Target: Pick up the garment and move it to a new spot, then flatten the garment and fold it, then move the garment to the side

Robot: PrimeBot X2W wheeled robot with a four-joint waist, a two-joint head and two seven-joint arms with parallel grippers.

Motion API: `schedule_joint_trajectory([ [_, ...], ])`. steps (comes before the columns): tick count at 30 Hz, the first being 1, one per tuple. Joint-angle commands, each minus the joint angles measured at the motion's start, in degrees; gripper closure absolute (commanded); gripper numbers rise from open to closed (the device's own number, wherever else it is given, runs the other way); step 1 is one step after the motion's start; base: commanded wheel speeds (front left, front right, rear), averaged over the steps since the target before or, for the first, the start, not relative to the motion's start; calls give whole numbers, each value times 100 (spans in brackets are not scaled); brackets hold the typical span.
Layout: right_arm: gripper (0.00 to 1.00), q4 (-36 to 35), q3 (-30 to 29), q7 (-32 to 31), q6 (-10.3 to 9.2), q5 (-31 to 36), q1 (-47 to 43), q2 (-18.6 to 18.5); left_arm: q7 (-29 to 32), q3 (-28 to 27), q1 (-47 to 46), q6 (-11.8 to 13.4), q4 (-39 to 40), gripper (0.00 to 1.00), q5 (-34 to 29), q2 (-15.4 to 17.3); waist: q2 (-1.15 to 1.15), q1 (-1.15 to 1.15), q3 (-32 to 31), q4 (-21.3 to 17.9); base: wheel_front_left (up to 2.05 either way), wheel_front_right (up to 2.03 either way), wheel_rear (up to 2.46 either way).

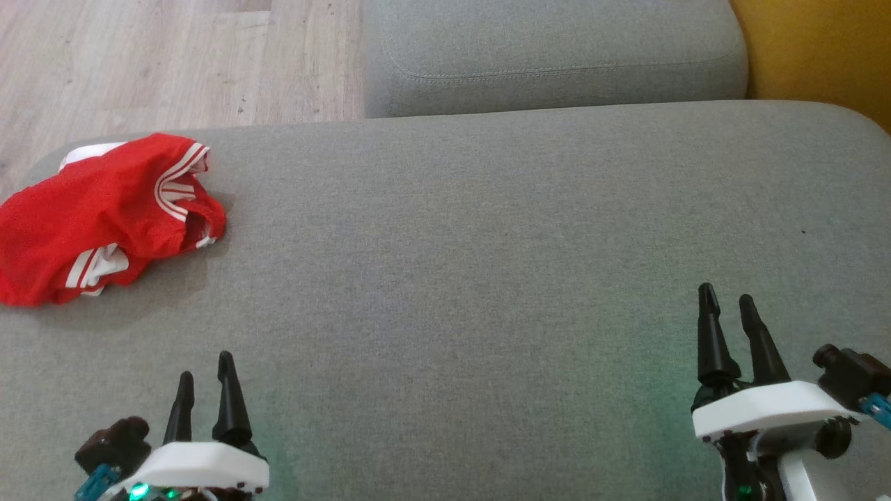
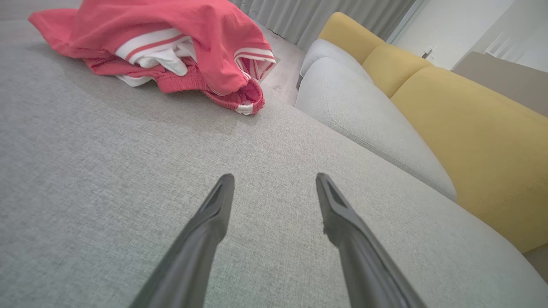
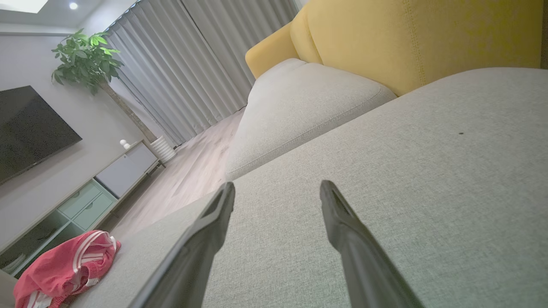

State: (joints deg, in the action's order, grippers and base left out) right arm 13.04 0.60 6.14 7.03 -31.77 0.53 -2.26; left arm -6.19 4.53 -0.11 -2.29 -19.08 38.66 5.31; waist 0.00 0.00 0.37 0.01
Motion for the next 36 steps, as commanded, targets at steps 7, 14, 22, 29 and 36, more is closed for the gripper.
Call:
schedule_joint_trajectory([
  [7, 0, -240, 199, 192, 31, 541, 227, -51, -190, -8, -199, 81, 128, 0, -602, 158, 0, 0, 3, -11, 0, 0, 0],
  [14, 0, -235, 283, 310, 34, 1091, 195, -53, -308, 48, -155, 151, 131, 0, -1074, 203, 0, 0, 3, -7, 0, 0, 0],
  [22, 0, -163, 319, 446, 37, 1516, 168, -55, -442, 112, -113, 246, 129, 0, -1605, 243, 0, 0, -2, 1, 0, 0, 0],
  [29, 0, -105, 305, 581, 40, 1924, 146, -57, -577, 163, -74, 337, 166, 0, -2150, 333, 0, 0, 0, -17, 0, 0, 0],
  [36, 0, -45, 282, 682, 42, 2239, 151, -59, -678, 182, -35, 398, 195, 0, -2521, 392, 0, 0, -3, -21, 0, 0, 0],
])
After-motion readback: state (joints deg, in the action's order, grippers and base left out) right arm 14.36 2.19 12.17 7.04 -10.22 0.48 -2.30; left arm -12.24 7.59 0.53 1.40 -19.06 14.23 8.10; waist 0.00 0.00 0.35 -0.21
